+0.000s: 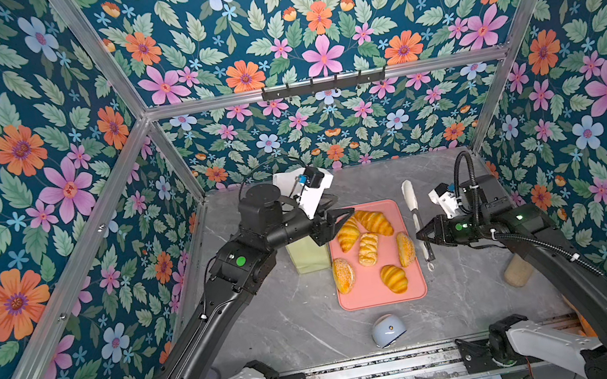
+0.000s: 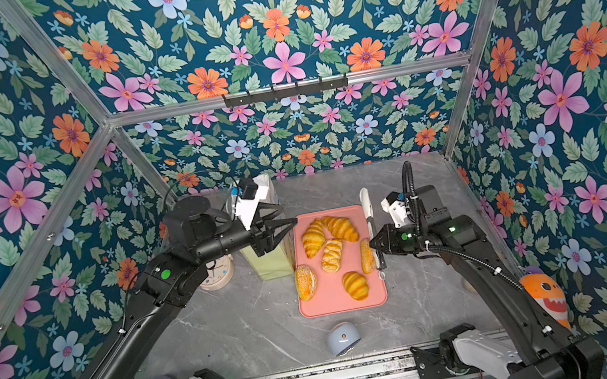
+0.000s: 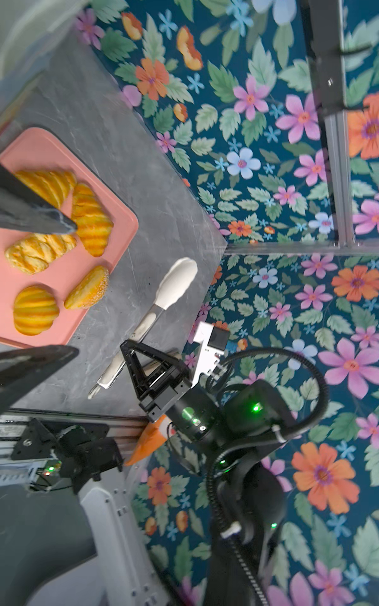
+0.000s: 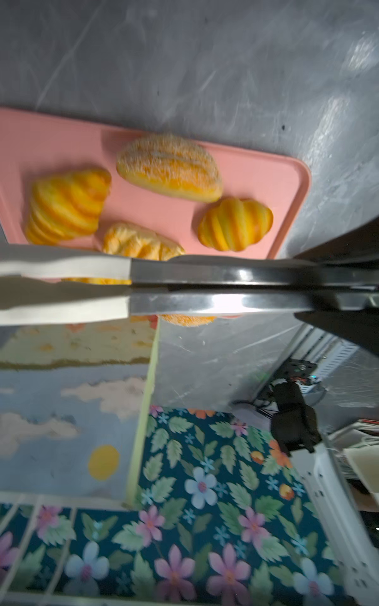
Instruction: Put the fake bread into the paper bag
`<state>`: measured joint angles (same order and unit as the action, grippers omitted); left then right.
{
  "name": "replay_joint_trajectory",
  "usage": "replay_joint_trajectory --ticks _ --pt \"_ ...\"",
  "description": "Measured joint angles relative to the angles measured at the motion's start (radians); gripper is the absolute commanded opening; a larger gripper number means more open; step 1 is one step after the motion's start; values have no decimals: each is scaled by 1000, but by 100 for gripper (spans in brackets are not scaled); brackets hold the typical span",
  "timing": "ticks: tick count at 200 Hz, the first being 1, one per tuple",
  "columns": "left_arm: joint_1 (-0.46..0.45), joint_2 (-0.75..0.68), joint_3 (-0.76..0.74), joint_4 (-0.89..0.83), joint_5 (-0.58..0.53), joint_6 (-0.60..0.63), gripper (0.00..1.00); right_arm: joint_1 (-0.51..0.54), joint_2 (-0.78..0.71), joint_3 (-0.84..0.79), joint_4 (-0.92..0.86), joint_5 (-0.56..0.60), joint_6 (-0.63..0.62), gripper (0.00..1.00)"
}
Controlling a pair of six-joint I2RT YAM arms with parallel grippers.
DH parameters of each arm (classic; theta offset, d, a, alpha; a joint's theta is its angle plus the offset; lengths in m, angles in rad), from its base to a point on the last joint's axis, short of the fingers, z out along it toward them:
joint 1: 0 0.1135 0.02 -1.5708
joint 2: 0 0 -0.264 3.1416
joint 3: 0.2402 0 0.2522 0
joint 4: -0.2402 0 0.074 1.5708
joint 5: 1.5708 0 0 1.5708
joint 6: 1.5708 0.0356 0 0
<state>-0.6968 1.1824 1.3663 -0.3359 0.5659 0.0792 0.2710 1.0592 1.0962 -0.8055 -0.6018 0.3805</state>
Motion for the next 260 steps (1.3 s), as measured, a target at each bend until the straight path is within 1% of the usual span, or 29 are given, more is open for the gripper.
replay_joint_trajectory --ticks 15,31,52,70,93,124,131,154,166,185,210,245,260 --pt "-46 21 19 -5 1 77 57 74 11 34 -34 -30 -23 16" --pt "-84 47 31 -14 -21 161 59 152 34 61 -67 -43 -45 17" --pt "-145 81 23 -56 -64 302 56 227 73 86 -114 -44 -68 17" --pt "-182 88 -3 -107 -91 431 55 242 110 106 -159 -32 -78 17" --pt "-192 81 -54 -142 -150 578 56 247 137 109 -186 -23 -88 17" --pt "-230 92 -104 -159 -179 736 55 253 154 105 -192 -28 -96 18" --pt "-240 101 -106 -158 -191 757 56 253 159 105 -192 -28 -95 18" --pt "-283 143 -113 -156 -274 822 65 258 169 104 -192 -35 -95 17" --pt "-304 158 -124 -146 -315 846 66 260 169 99 -192 -41 -95 18" --pt "-325 165 -154 -116 -356 890 66 264 168 93 -192 -49 -95 17" --pt "-340 164 -192 -60 -414 935 62 269 167 89 -189 -71 -95 18" --pt "-380 164 -246 51 -468 1006 59 274 167 83 -184 -94 -90 17" --pt "-394 166 -266 90 -499 1038 57 275 164 82 -181 -94 -77 17"
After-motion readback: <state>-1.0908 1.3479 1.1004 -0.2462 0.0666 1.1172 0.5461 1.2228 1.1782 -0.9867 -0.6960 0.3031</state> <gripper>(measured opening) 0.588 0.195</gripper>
